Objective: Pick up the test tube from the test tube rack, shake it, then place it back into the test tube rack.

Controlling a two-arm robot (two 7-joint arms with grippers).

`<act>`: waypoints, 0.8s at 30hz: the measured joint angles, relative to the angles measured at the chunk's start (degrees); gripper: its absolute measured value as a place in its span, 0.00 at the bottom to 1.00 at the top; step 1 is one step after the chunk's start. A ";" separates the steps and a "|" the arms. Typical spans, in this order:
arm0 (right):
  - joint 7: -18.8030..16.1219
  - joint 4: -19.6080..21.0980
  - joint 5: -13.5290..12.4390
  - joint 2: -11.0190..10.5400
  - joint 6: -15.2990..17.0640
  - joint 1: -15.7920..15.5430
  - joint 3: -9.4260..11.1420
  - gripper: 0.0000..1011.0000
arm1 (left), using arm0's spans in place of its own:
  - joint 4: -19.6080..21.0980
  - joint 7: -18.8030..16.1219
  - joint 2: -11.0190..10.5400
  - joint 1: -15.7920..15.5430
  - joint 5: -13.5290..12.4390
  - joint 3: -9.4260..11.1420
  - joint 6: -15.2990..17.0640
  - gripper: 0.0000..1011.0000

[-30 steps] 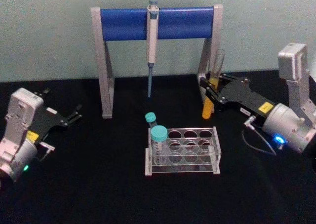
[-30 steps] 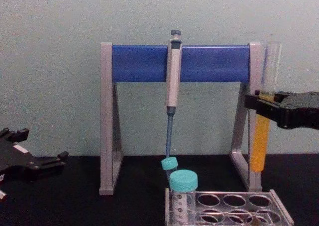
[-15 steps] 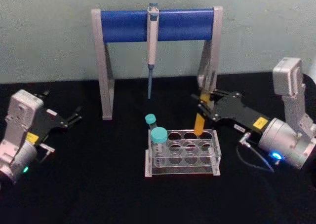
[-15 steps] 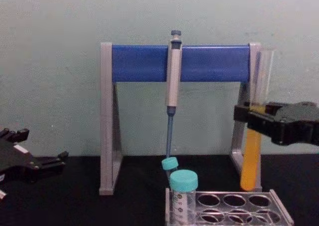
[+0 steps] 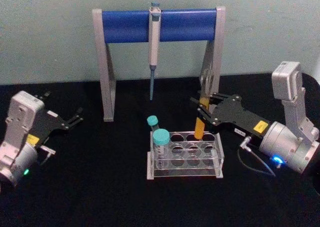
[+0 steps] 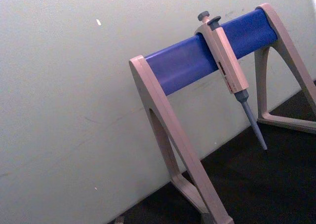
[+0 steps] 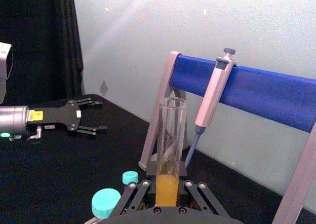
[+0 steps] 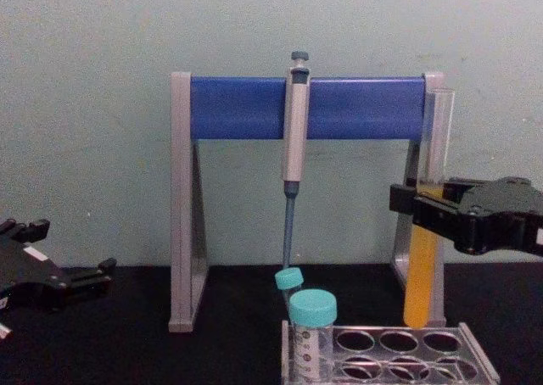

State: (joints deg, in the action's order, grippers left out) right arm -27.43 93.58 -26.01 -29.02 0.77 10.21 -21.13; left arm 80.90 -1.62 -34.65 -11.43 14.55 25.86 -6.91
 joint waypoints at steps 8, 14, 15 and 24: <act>-0.03 0.00 -0.11 0.00 0.06 -0.04 0.08 0.23 | 0.00 0.00 0.00 0.00 0.00 0.00 0.00 0.99; -0.07 0.00 -0.15 0.00 0.10 -0.04 0.13 0.23 | 0.00 0.00 0.00 0.00 -0.01 0.00 0.00 0.99; -0.07 -0.01 -0.15 0.00 0.10 -0.05 0.13 0.23 | 0.00 0.00 0.00 0.00 0.00 0.00 0.00 0.99; -1.25 -0.28 -0.92 -0.75 -1.52 -0.44 0.71 0.23 | 0.00 0.00 0.00 0.00 0.00 0.00 0.00 0.99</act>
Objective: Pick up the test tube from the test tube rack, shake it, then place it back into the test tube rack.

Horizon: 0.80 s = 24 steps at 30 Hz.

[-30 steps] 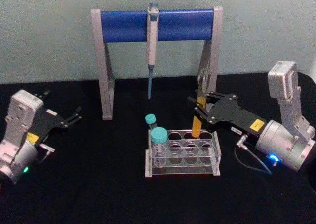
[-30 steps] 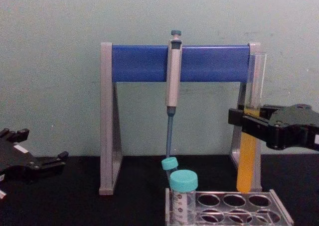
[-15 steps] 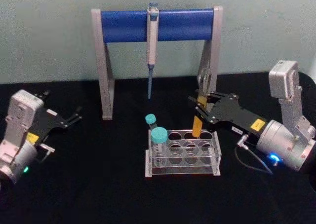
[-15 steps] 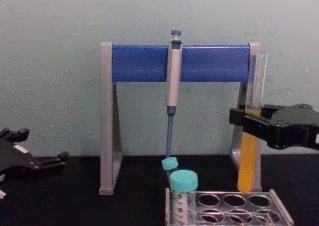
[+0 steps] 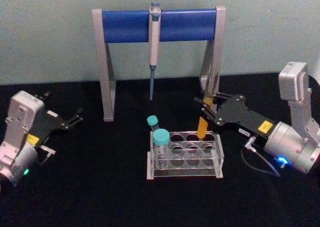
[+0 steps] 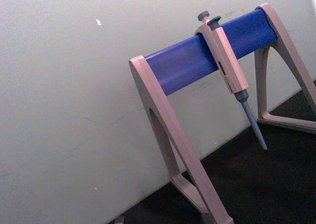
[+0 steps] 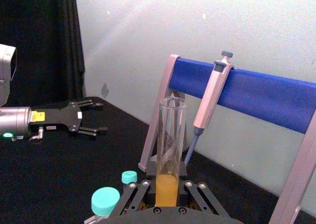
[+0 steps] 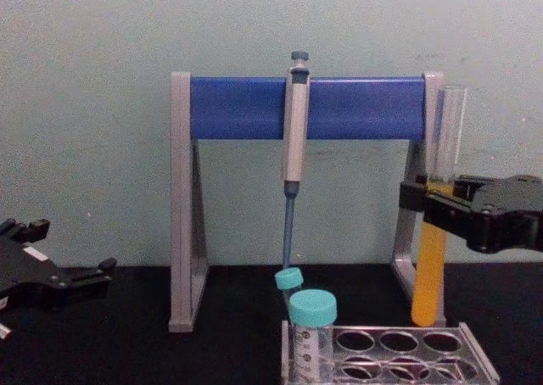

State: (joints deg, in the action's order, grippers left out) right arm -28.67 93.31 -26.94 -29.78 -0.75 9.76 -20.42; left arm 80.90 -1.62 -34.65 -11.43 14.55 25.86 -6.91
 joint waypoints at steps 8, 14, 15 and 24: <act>-0.47 -0.52 -0.58 -0.58 -1.37 -0.53 0.75 0.23 | 0.00 0.00 0.00 0.00 0.00 0.00 0.00 0.99; -0.85 -1.45 -0.70 -0.81 -2.19 -0.64 0.96 0.23 | 0.00 0.00 0.00 0.00 0.00 0.00 0.00 0.99; -0.92 -1.56 -0.71 -0.83 -2.29 -0.64 0.98 0.23 | 0.00 0.00 0.00 0.00 0.00 0.00 0.00 0.99; -1.81 -3.44 -0.73 -0.66 -3.57 -0.06 1.01 0.23 | 0.00 0.00 0.00 0.00 0.00 0.00 0.00 0.99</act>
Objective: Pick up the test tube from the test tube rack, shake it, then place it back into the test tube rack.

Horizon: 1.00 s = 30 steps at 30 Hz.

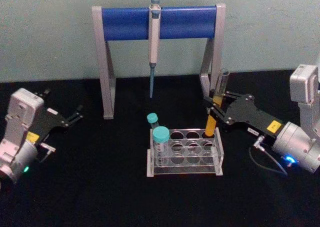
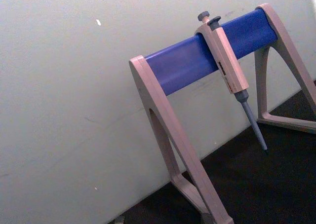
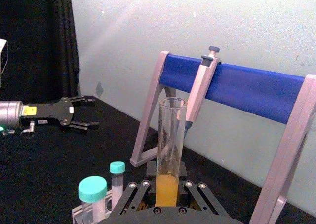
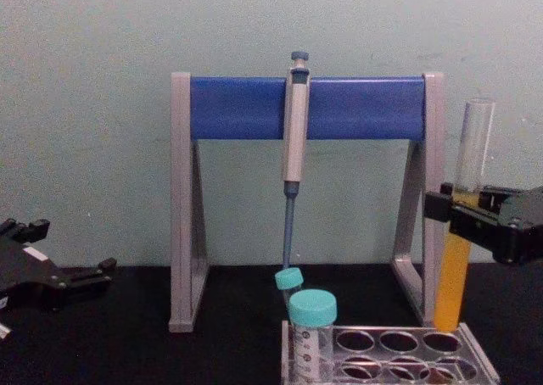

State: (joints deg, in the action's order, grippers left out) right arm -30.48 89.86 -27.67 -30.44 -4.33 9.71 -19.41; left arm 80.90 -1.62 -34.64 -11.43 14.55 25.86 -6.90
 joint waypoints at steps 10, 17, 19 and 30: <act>-0.56 -1.71 0.17 0.58 -0.44 1.06 -0.50 0.23 | 0.00 0.00 0.00 0.00 0.00 0.00 0.00 0.99; -1.23 -3.22 0.28 0.94 -1.04 1.85 -0.82 0.23 | 0.00 0.00 0.00 0.00 0.00 0.00 0.00 0.99; -1.33 -3.53 0.29 1.02 -1.15 2.01 -0.87 0.23 | 0.00 0.00 0.00 0.00 0.00 0.00 0.00 0.99; -1.74 -5.66 0.81 1.47 -1.63 2.96 -1.39 0.23 | 0.00 0.00 0.00 0.00 0.00 0.00 0.00 0.99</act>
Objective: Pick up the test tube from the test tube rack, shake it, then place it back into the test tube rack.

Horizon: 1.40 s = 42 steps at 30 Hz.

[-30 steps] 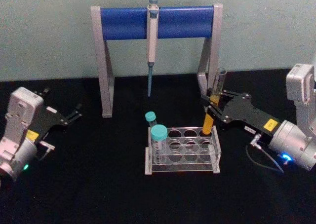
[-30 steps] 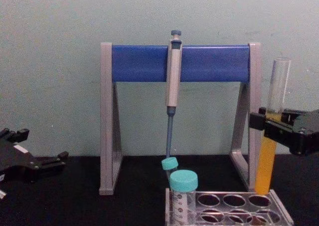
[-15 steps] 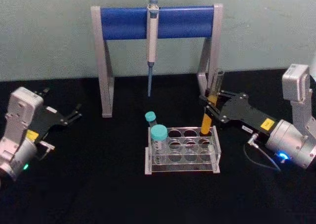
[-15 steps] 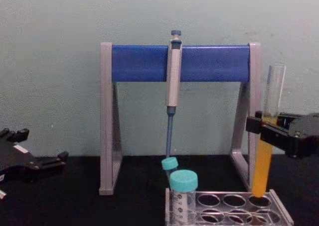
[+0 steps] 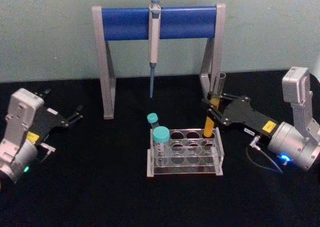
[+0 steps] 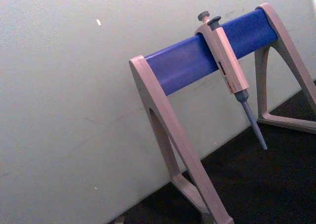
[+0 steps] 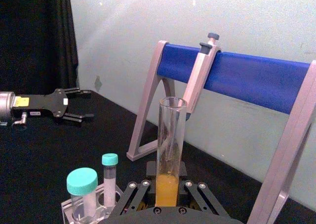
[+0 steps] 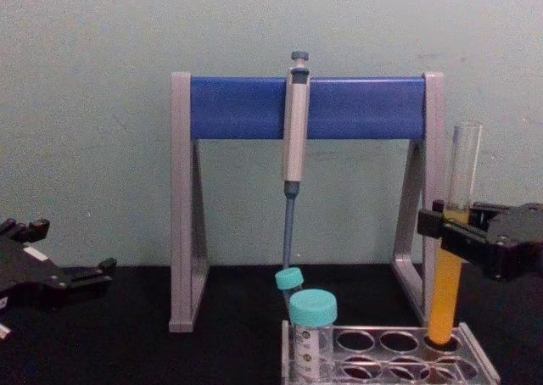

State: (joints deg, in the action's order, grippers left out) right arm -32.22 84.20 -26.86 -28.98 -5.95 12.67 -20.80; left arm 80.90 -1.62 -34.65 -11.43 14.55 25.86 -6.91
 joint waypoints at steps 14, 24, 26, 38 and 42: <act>-0.55 -2.07 0.35 0.64 -0.43 0.92 -0.49 0.23 | 0.00 0.00 0.00 0.00 0.00 0.00 0.00 0.99; -0.80 -3.41 0.95 0.96 -0.95 1.33 -0.79 0.23 | 0.00 0.00 0.00 0.00 0.00 0.00 0.00 0.99; -0.84 -3.54 1.03 0.99 -1.00 1.33 -0.84 0.23 | 0.00 0.00 0.00 0.00 0.00 0.00 0.00 0.99; -1.21 -4.44 1.52 1.15 -1.37 1.31 -1.17 0.23 | 0.00 0.00 0.00 0.00 0.00 0.00 0.00 0.99; -1.23 -4.66 1.65 1.21 -1.40 1.28 -1.23 0.23 | 0.00 0.00 0.00 0.00 0.00 0.00 0.00 0.99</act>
State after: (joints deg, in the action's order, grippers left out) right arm -33.46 79.54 -25.20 -27.76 -7.35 13.95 -22.03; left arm 80.90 -1.62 -34.64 -11.43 14.55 25.86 -6.90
